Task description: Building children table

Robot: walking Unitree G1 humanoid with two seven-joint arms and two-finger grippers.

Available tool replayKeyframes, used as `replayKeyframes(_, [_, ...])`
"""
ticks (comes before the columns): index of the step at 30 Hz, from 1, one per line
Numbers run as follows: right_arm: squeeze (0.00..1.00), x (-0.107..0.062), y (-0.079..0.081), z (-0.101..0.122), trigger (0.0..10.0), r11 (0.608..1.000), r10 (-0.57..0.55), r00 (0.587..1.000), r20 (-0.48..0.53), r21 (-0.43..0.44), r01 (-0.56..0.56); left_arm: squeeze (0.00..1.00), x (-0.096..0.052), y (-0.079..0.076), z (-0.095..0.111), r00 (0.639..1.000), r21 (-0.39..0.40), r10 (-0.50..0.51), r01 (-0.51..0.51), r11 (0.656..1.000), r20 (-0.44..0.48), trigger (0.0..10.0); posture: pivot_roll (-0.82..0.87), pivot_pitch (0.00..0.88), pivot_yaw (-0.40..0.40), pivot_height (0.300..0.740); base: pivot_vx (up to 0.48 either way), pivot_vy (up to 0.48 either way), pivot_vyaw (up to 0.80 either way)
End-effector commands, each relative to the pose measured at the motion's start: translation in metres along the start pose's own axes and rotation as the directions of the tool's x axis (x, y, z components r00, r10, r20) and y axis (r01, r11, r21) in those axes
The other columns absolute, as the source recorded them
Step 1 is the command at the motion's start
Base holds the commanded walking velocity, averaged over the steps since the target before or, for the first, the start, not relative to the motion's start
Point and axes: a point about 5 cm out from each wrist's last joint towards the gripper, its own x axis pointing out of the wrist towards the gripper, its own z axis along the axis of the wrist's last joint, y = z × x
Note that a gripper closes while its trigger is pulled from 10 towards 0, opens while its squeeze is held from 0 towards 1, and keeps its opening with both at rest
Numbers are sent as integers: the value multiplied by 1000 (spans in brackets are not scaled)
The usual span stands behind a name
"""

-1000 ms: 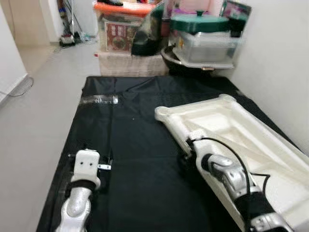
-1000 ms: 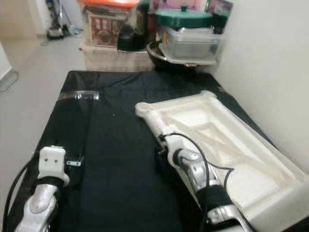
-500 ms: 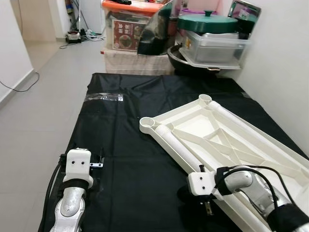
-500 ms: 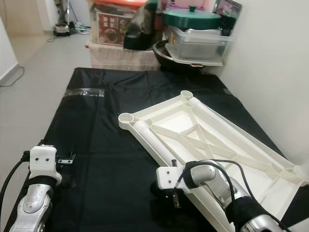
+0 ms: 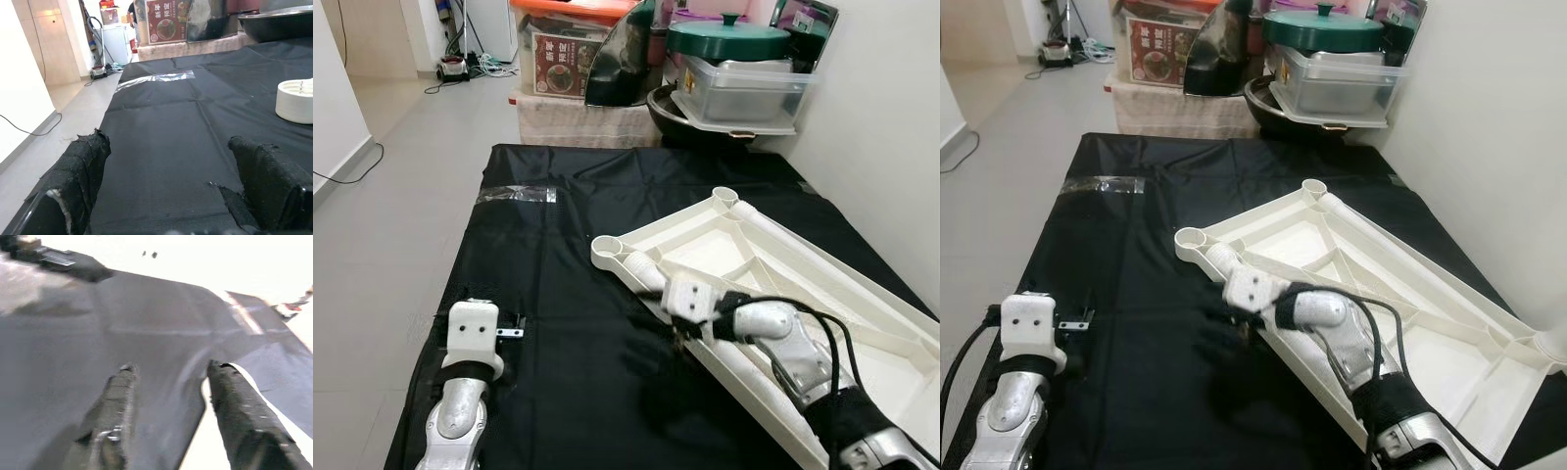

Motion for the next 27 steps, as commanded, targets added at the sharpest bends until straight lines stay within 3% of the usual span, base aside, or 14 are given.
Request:
replayKeyframes(1, [1000, -1, -3, -4, 10000, 997, -57, 998, -2, 55, 57, 0, -1, 0, 1, 1000, -19, 2, -2, 1000, 6, 10000, 1, 0, -95, 740, 0, 0, 0])
replayKeyframes(5, [1000, 10, -7, -6, 10000, 977, -187, 982, -10, 106, 187, 0, -1, 1, 3, 1000, -48, 11, -10, 999, 7, 10000, 1, 0, -95, 740, 0, 0, 0])
replayKeyframes(8, [1000, 14, -7, -6, 10000, 966, -225, 974, -14, 126, 225, 0, -1, 1, 3, 1000, -53, 4, -4, 999, 8, 10000, 1, 0, -95, 740, 0, 0, 0])
replayKeyframes(9, [0, 22, -9, -5, 10000, 933, -308, 950, -39, 184, 310, 0, -1, -2, 4, 1000, -68, -11, 11, 998, -1, 10000, 17, 0, -93, 740, 0, 289, 0])
replayKeyframes(17, [0, 29, -6, -5, 10000, 899, -362, 930, -68, 239, 367, 0, 0, -3, 4, 1000, -70, -24, 24, 997, -1, 10000, 19, 0, -90, 740, 0, 364, 0])
replayKeyframes(20, [0, 35, -1, -3, 10000, 886, -358, 932, -54, 296, 357, 0, 0, -5, 5, 999, -63, -40, 40, 997, 3, 10000, 23, 0, -90, 740, 0, 435, 0])
replayKeyframes(27, [0, 37, -2, 0, 10000, 888, -367, 929, -48, 280, 365, 0, -1, -6, 6, 999, -57, -48, 49, 997, 17, 10000, 25, 0, -91, 740, 0, 62, 0])
